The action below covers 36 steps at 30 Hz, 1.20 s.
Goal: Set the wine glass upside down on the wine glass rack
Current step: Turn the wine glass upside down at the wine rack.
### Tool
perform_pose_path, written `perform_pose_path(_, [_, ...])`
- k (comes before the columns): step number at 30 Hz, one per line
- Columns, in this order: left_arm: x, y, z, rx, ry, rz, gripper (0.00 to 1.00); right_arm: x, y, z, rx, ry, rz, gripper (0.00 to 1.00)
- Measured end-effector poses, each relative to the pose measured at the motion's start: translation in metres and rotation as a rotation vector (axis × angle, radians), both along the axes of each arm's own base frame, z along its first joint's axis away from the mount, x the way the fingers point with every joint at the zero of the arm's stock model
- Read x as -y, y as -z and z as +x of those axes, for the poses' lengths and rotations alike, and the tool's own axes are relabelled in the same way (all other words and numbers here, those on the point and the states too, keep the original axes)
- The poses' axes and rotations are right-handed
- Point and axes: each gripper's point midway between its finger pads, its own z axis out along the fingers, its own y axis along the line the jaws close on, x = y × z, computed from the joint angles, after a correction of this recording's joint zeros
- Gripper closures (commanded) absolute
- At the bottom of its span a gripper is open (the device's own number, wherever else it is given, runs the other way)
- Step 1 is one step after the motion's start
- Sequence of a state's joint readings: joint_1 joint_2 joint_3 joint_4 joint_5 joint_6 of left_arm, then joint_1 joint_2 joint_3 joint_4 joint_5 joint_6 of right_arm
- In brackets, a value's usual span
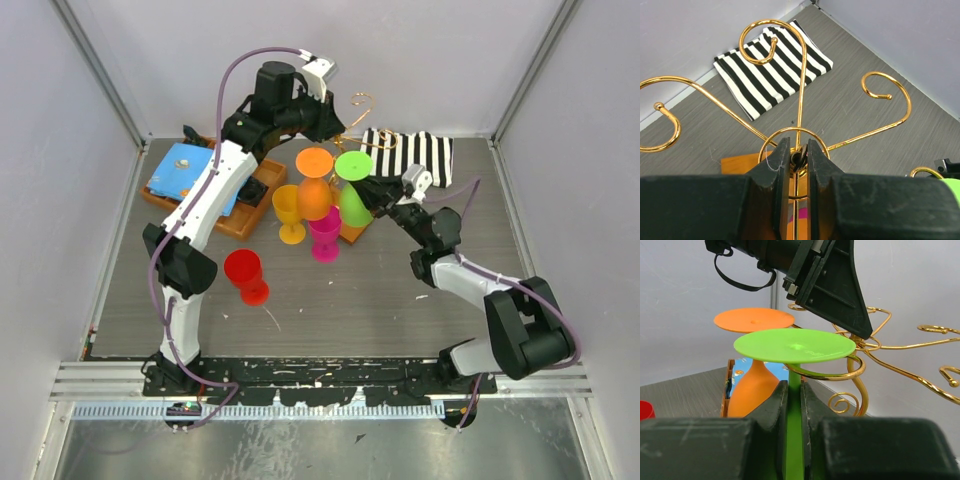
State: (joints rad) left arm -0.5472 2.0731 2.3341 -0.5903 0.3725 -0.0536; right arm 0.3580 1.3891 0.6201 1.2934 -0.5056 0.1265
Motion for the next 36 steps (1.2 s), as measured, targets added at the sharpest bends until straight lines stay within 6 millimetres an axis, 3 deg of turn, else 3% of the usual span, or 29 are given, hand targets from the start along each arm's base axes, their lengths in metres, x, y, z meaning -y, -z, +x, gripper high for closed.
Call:
perform_pose_path(14, [0.0, 0.0, 0.0, 0.0, 0.0, 0.0, 0.94, 0.018, -0.01, -0.001, 0.016, 0.101, 0.021, 0.99])
perform_pose_path(27, [0.0, 0.0, 0.0, 0.0, 0.0, 0.0, 0.94, 0.027, 0.005, 0.015, -0.056, 0.187, 0.003, 0.99])
perform_pose_path(36, [0.0, 0.0, 0.0, 0.0, 0.0, 0.0, 0.93, 0.027, 0.005, 0.019, -0.073, 0.193, -0.006, 0.71])
